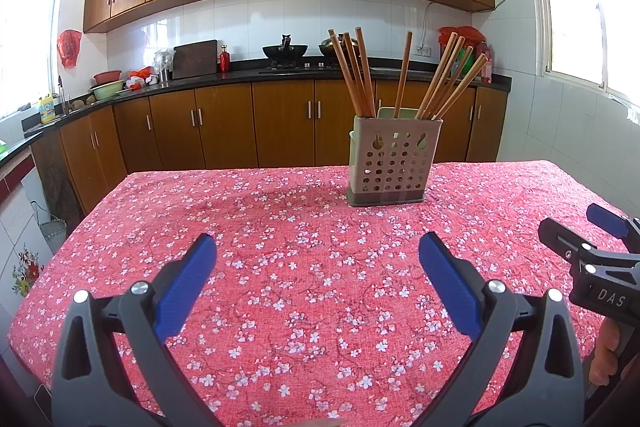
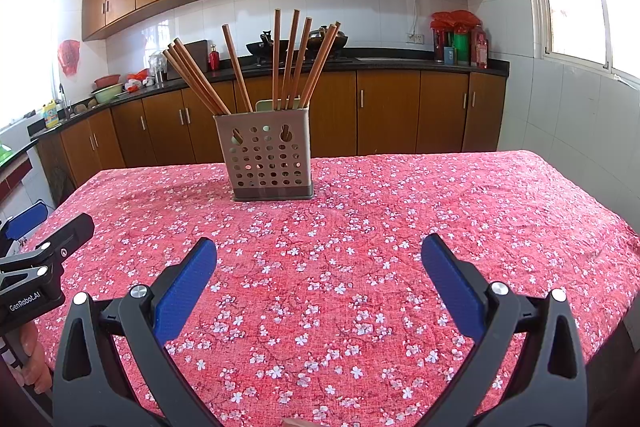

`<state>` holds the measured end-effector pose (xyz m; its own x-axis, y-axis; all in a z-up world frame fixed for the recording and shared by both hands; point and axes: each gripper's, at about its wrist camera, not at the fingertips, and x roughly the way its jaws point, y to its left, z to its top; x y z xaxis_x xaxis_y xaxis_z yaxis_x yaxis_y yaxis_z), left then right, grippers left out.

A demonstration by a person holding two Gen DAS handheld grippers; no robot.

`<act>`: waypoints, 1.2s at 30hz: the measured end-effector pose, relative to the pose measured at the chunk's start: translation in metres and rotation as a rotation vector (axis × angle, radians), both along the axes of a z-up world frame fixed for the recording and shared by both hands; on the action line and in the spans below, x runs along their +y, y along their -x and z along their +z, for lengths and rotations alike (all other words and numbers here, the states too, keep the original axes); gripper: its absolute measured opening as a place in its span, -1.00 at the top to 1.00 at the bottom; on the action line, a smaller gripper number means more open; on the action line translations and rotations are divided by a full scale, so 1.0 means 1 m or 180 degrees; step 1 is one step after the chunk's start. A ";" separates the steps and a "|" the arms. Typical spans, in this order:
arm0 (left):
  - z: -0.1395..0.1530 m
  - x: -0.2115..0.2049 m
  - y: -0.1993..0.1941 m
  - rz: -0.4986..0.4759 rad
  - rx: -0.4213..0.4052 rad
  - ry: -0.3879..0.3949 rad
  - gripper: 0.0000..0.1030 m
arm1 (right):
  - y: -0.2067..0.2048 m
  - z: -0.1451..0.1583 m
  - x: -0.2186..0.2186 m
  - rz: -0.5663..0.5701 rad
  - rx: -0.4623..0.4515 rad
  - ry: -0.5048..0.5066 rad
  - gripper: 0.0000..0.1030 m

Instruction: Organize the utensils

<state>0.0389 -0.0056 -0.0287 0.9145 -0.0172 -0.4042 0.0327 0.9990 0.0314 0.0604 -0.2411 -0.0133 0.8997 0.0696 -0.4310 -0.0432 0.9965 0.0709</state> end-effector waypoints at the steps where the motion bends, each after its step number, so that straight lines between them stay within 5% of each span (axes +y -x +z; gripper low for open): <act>1: 0.000 0.000 0.000 0.0001 0.0000 -0.0001 -0.92 | 0.000 0.000 0.000 -0.0001 -0.0001 0.0001 -0.97; 36: -0.002 0.002 -0.001 0.0006 0.0013 0.0014 -0.92 | 0.000 0.000 -0.002 -0.0006 0.0008 -0.0012 -0.97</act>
<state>0.0398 -0.0036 -0.0310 0.9129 -0.0173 -0.4078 0.0310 0.9992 0.0271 0.0601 -0.2432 -0.0133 0.8987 0.0697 -0.4330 -0.0412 0.9964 0.0748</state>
